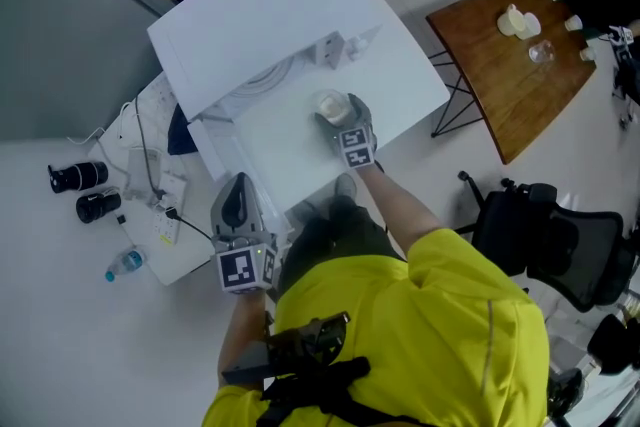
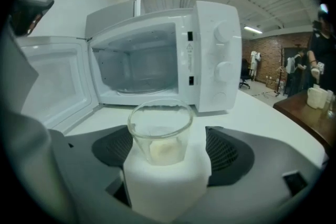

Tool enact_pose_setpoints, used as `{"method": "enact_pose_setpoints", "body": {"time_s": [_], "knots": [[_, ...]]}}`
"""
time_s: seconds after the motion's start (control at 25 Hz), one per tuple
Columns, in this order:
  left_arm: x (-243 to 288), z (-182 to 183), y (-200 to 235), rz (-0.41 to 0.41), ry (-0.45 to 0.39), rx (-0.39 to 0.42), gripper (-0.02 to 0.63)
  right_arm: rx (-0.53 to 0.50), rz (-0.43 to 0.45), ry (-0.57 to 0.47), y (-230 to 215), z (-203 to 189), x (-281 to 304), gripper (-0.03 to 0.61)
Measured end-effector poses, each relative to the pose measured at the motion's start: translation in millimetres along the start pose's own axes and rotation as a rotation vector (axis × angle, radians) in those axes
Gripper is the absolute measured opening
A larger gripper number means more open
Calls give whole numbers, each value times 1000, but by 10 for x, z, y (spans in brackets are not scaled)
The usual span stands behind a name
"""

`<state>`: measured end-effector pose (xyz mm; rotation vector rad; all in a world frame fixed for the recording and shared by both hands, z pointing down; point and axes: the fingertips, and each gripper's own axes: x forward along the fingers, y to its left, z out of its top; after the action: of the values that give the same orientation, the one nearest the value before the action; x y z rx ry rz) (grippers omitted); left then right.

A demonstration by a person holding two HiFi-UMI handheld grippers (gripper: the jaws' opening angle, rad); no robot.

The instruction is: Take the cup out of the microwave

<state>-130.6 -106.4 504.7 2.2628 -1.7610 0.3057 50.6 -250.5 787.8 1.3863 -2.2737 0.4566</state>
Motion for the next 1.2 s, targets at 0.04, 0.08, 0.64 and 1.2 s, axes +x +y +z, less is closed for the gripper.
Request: {"method": "enact_pose_setpoints", "body": {"time_s": [0.04, 0.08, 0.64, 1.2], "knots": [[-8, 6, 1, 1, 0, -2, 0, 11, -6, 2, -17, 20, -91, 445], [-17, 12, 0, 1, -2, -8, 0, 22, -8, 7, -28, 35, -209, 445], [-545, 558, 389, 79, -136, -132, 0, 6, 258, -348, 1039, 2342, -2322, 77], [-1335, 892, 797, 192, -248, -155, 0, -49, 484, -441, 1916, 3003, -2952, 3]]}}
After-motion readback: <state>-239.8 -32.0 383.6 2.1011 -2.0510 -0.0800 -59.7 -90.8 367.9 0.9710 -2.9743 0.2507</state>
